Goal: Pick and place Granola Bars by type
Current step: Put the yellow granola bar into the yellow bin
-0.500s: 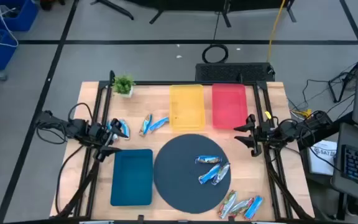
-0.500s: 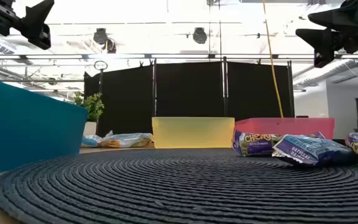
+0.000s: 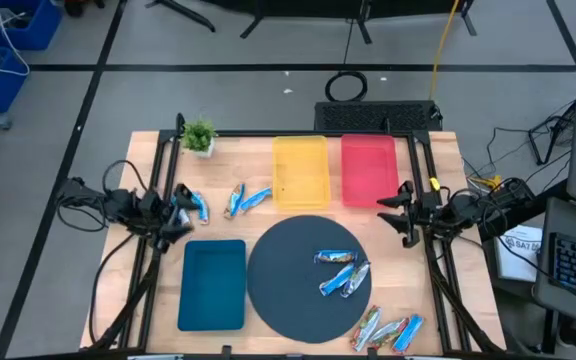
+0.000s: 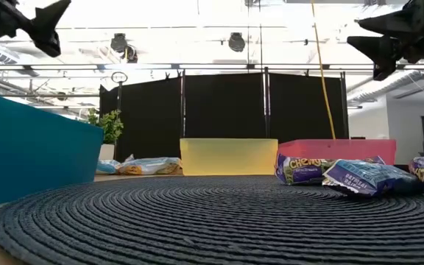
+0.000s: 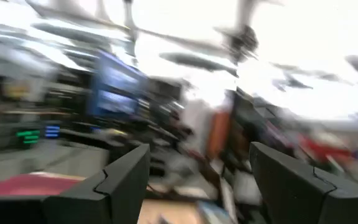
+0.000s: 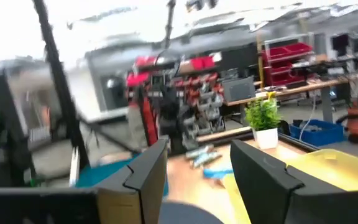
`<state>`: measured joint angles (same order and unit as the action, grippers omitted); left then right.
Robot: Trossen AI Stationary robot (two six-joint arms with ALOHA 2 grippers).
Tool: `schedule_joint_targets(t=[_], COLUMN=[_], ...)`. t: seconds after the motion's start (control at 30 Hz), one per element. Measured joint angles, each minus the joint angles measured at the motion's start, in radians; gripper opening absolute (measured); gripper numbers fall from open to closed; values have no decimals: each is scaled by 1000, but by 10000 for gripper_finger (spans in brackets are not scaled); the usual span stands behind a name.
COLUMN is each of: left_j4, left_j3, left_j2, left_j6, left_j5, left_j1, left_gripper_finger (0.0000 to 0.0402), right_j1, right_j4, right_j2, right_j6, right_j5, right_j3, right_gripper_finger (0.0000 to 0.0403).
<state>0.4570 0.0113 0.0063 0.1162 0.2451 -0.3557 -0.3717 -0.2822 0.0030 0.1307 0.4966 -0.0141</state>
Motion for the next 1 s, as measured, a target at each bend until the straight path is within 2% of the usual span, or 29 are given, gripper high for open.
schedule_joint_targets(t=[0.1,0.17,0.27,0.37,0.43,0.57,0.73,0.87,1.0], left_j4=[12,-32,-141,-283,-434,-701,-893,-951,-972], left_j3=[17,56,163,319,436,661,823,847,847], left_j2=[0,14,100,256,376,621,904,1082,1230], left_j6=[13,4,12,14,39,191,227,257,298], left_j5=[102,140,206,259,313,432,477,452,410], left_j1=[0,0,0,0,2,17,55,133,225], left_gripper_finger=[278,278,278,278,278,278,278,278,278], right_j1=[0,0,0,0,0,-1,0,-1,-1], right_j4=[-91,-95,-51,-2,60,97,114,117,167], right_j2=[10,32,107,225,327,513,684,760,801], right_j6=[-10,-26,-44,-46,-51,-86,-169,-170,-170], right_j5=[2,13,56,107,159,258,266,248,133], right_j3=[-19,-58,-162,-296,-382,-585,-804,-939,-1019], right_gripper_finger=[169,169,170,175,182,201,228,239,237])
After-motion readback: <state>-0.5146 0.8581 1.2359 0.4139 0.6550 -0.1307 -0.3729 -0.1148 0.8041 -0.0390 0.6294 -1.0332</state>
